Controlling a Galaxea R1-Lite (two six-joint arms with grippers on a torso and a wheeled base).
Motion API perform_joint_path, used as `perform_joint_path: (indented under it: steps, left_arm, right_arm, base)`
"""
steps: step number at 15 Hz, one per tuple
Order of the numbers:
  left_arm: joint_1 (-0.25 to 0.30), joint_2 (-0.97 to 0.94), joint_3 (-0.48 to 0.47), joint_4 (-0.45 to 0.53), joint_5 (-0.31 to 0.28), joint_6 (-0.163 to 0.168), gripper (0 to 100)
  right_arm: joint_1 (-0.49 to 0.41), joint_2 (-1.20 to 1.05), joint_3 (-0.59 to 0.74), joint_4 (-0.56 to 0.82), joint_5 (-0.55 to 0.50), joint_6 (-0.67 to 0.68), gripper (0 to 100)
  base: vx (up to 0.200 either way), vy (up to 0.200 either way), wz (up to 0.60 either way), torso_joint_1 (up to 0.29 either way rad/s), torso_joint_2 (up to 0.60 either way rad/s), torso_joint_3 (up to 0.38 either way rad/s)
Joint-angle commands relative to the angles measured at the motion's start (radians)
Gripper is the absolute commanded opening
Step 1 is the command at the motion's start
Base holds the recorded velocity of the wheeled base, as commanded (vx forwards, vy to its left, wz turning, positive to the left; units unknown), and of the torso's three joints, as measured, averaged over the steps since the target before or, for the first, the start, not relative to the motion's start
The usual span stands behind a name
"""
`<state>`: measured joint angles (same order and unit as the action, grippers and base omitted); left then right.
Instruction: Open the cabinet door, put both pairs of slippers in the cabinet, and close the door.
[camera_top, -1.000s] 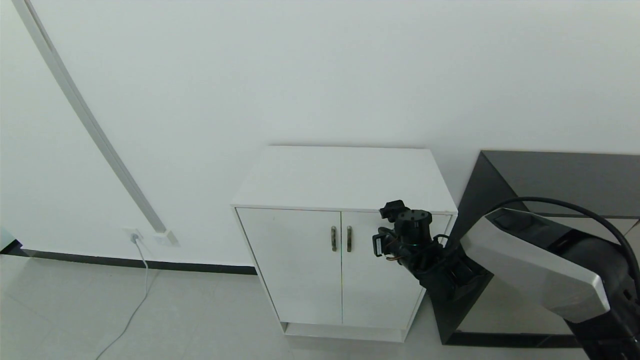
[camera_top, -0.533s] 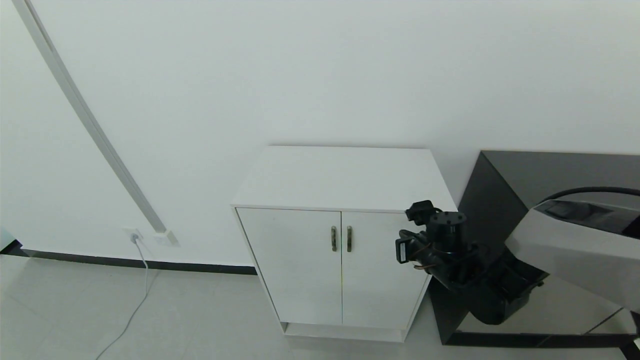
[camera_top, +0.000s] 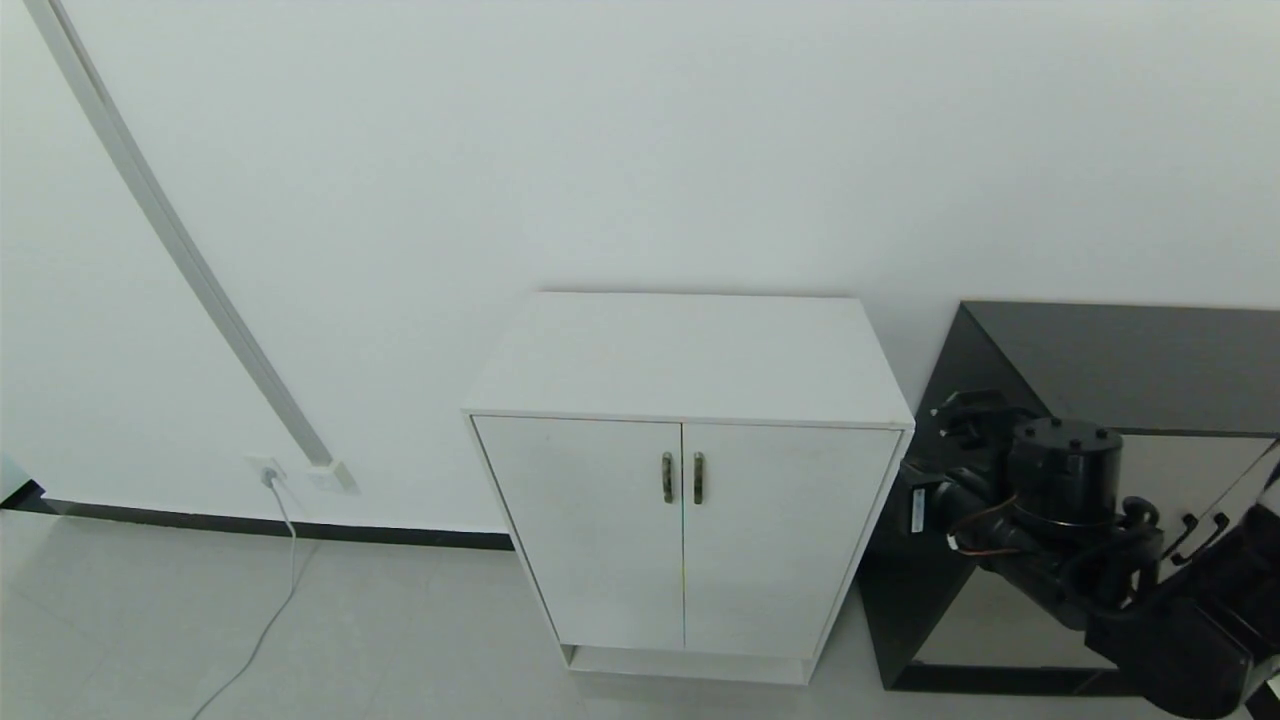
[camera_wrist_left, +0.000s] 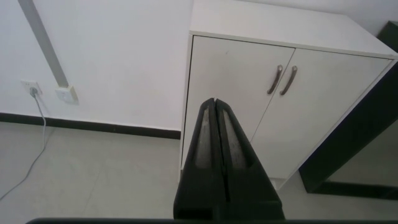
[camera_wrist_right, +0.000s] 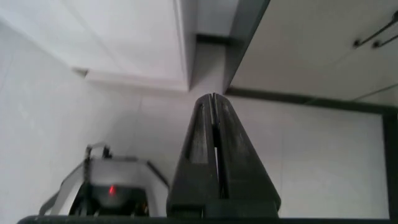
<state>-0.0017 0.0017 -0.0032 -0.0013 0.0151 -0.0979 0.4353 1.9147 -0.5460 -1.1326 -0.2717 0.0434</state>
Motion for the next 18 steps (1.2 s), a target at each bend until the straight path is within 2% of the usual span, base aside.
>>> perform_joint_path:
  steps: [1,4,5,7,12,16,18]
  left_arm:
    - [-0.001,0.0,0.0,0.0,0.0,0.0,0]
    - [0.0,0.0,0.0,0.0,0.0,0.0,0]
    - [0.0,0.0,0.0,0.0,-0.001,0.001,0]
    - [0.0,0.0,0.0,0.0,-0.001,0.001,0]
    - [0.0,0.0,0.0,0.0,-0.001,0.0,0]
    - [0.0,0.0,0.0,0.0,-0.004,0.003,0]
    - [0.0,0.0,0.0,0.0,-0.004,0.003,0]
  right_arm:
    - [-0.055,-0.155,0.155,-0.003,0.0,0.001,0]
    - [-0.133,-0.246,0.278,-0.024,0.0,-0.004,0]
    - [-0.194,-0.304,0.342,-0.026,0.008,-0.022,0]
    - [-0.259,-0.378,0.405,-0.024,0.02,-0.033,0]
    - [-0.343,-0.559,0.546,-0.016,0.124,-0.076,0]
    - [-0.359,-0.746,0.546,0.226,0.201,-0.076,0]
    - [-0.357,-0.899,0.546,0.438,0.221,-0.074,0]
  base:
    - [0.0,0.0,0.0,0.0,0.0,0.0]
    - [0.0,0.0,0.0,0.0,0.0,0.0]
    - [0.0,0.0,0.0,0.0,0.0,0.0]
    - [0.0,0.0,0.0,0.0,0.0,0.0]
    - [0.0,0.0,0.0,0.0,0.0,0.0]
    - [0.0,0.0,0.0,0.0,0.0,0.0]
    - [0.0,0.0,0.0,0.0,0.0,0.0]
